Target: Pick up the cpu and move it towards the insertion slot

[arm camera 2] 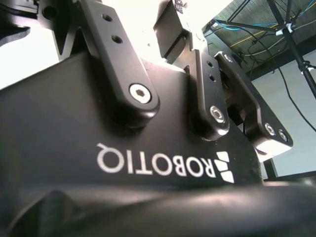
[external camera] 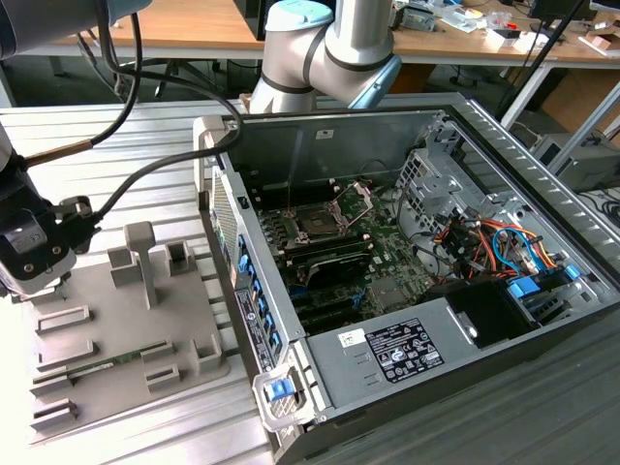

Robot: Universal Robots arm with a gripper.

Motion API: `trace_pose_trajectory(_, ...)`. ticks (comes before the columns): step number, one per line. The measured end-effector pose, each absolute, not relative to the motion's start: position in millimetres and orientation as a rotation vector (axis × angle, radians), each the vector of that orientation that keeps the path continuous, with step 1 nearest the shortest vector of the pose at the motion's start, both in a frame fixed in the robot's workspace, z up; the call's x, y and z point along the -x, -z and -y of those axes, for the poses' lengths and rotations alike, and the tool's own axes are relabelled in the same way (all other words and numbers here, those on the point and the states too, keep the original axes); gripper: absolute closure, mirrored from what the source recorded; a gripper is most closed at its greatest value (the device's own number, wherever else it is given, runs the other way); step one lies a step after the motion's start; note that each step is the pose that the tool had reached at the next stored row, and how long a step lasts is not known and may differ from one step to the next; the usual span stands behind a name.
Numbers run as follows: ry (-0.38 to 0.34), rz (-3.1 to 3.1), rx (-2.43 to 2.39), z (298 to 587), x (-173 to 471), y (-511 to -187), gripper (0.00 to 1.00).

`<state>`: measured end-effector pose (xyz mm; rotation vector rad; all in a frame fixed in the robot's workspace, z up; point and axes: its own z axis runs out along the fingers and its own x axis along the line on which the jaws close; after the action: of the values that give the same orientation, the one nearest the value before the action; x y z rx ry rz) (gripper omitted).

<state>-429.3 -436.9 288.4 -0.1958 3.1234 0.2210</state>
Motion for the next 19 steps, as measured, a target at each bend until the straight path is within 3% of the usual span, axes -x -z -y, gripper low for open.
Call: trace_pose_trajectory(19,-0.245,-3.121,0.196,436.9,429.3,-292.6,0.45)
